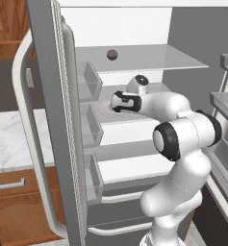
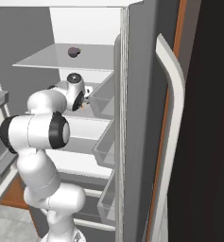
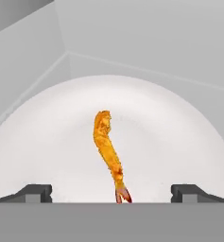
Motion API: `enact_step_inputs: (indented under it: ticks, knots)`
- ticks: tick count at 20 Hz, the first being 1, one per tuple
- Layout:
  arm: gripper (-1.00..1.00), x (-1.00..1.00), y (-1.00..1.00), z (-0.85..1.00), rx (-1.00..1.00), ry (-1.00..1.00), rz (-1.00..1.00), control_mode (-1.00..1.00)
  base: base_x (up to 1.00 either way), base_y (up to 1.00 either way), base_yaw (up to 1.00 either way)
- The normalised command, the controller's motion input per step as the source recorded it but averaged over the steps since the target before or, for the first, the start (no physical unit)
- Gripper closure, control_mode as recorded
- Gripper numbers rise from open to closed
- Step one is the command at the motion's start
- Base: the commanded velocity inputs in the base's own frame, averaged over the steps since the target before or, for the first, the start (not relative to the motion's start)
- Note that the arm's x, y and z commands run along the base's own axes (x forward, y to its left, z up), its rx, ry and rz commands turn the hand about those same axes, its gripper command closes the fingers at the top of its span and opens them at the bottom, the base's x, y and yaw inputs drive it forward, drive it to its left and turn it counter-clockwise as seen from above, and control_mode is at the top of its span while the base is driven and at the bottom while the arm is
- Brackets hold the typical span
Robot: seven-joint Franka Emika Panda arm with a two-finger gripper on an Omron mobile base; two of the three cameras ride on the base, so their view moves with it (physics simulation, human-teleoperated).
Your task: Retrieve the shrimp from the fridge and place it on the cutting board.
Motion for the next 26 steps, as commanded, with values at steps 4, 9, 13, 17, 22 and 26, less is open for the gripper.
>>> enact_step_inputs:
  ticks: [4, 9, 13, 17, 22, 26]
  knots:
    - [-1.00, 0.21, 0.04, -0.11, 0.00, 0.00, 0.00, -1.00, 0.00, 0.00, 0.00]
    - [-1.00, 0.26, 0.02, -0.11, 0.00, 0.00, 0.00, -1.00, 0.00, 0.00, 0.00]
    - [-1.00, 0.24, 0.00, -0.16, 0.00, 0.00, 0.00, -1.00, 0.00, 0.00, 0.00]
    - [-1.00, 0.24, 0.02, -0.14, 0.00, 0.00, 0.00, -1.00, 0.00, 0.00, 0.00]
    - [-1.00, 0.21, 0.00, -0.12, 0.00, 0.00, 0.00, -1.00, 0.00, 0.00, 0.00]
    - [-1.00, 0.13, 0.00, -0.17, 0.00, 0.00, 0.00, -1.00, 0.00, 0.00, 0.00]
